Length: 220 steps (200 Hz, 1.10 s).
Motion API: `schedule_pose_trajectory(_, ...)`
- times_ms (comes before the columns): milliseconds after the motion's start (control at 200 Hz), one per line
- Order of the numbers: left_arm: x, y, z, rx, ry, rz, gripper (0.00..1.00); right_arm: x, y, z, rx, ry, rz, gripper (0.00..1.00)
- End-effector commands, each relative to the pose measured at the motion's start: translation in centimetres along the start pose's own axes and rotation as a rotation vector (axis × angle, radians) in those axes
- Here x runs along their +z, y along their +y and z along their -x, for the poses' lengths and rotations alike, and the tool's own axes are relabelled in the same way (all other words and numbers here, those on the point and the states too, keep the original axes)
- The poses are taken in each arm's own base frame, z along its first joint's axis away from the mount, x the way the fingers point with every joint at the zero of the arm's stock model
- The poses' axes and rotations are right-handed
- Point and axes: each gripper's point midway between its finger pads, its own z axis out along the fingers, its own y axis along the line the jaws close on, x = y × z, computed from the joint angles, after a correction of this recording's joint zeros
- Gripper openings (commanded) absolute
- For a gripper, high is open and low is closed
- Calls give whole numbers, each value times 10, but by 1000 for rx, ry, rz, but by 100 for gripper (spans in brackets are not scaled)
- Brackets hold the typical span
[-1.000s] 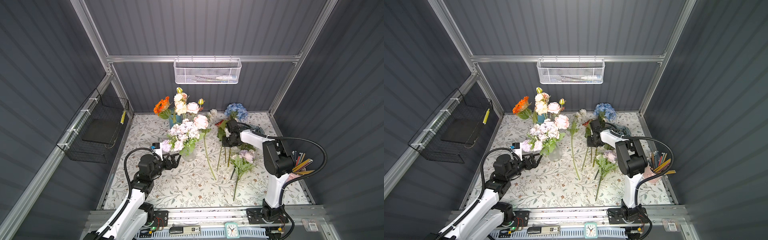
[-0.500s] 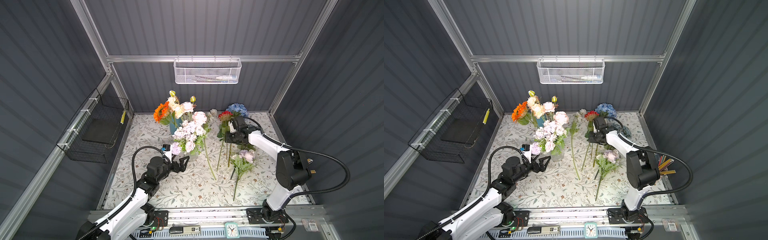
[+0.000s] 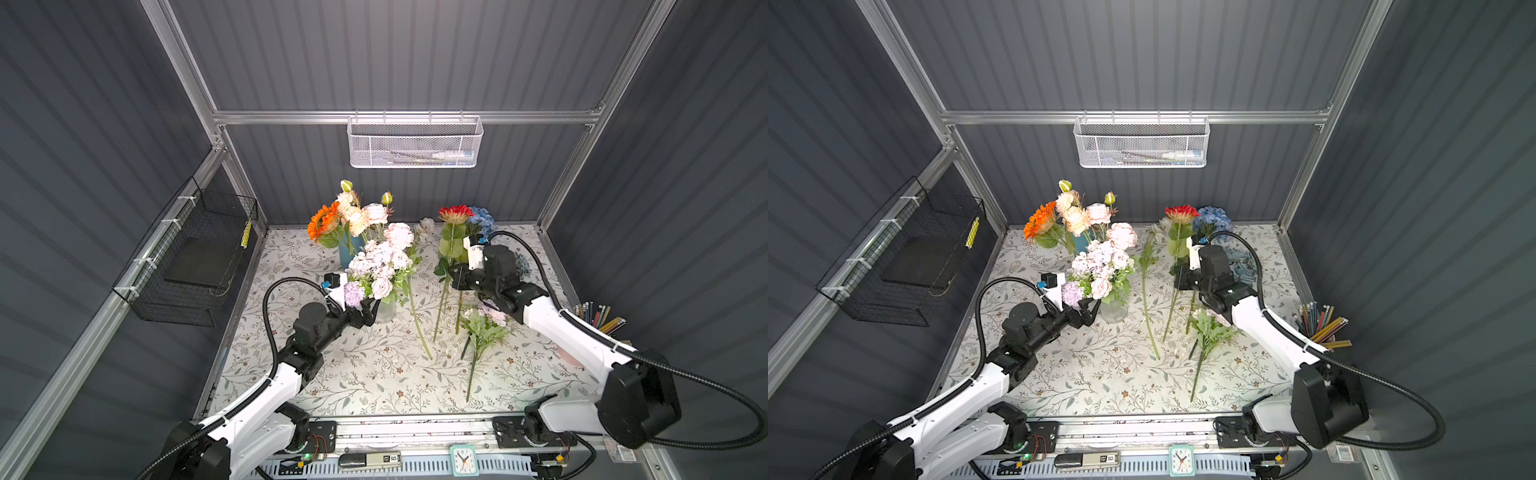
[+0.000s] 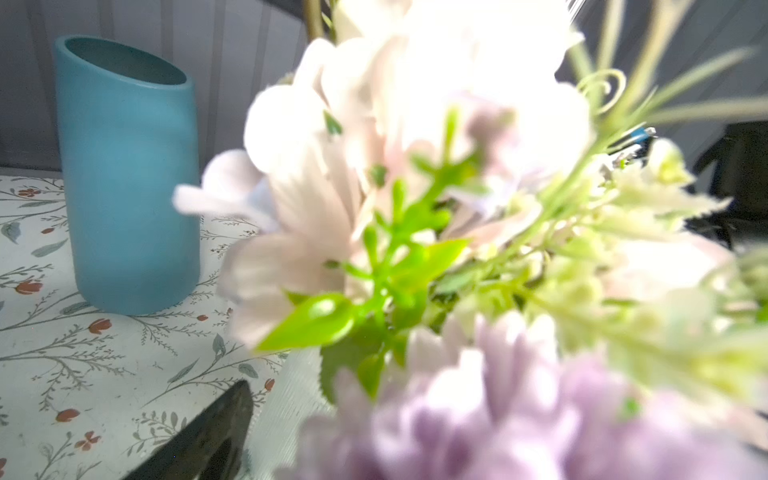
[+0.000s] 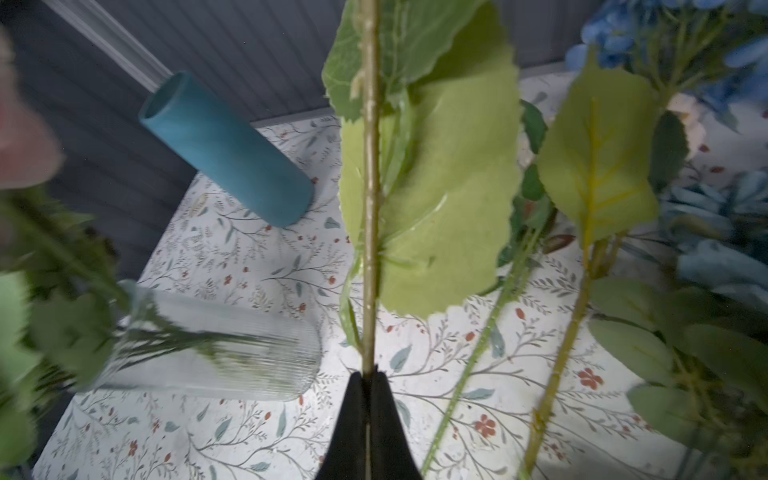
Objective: Arrange the flowers into the vase
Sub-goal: 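Lift the red gerbera upward out of the pile with right gripper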
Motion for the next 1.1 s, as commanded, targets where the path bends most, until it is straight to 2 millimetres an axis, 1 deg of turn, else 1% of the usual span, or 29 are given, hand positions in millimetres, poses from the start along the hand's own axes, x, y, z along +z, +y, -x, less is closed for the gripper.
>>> schedule_pose_trajectory(0, 4, -5, 34, 45, -114, 9, 100, -15, 37, 39, -120, -245, 90, 0)
schedule_pose_trajectory(145, 7, -3, 49, 55, -177, 30, 100, -27, 62, 46, -177, -375, 173, 0)
schedule_pose_trajectory(270, 4, -3, 63, 56, -229, 45, 100, -37, 83, 50, -245, -479, 240, 0)
schedule_pose_trajectory(360, 1, -1, 71, 56, -256, 63, 100, -49, 97, 55, -293, -586, 295, 0)
schedule_pose_trajectory(490, 0, -2, 78, 64, -276, 70, 100, -71, 110, 62, -315, -738, 381, 0)
schedule_pose_trajectory(550, 1, -2, 80, 71, -280, 73, 100, -76, 114, 63, -324, -773, 402, 0)
schedule_pose_trajectory(650, 0, -2, 83, 92, -283, 85, 100, -78, 120, 65, -336, -795, 418, 0)
schedule_pose_trajectory(760, -3, 1, 87, 107, -288, 111, 100, -88, 128, 66, -367, -838, 439, 0)
schedule_pose_trajectory(931, -14, 18, 83, 95, -302, 201, 100, -89, 130, 70, -386, -866, 429, 0)
schedule_pose_trajectory(1096, -25, 37, 72, 29, -314, 290, 100, -89, 136, 78, -374, -911, 455, 0)
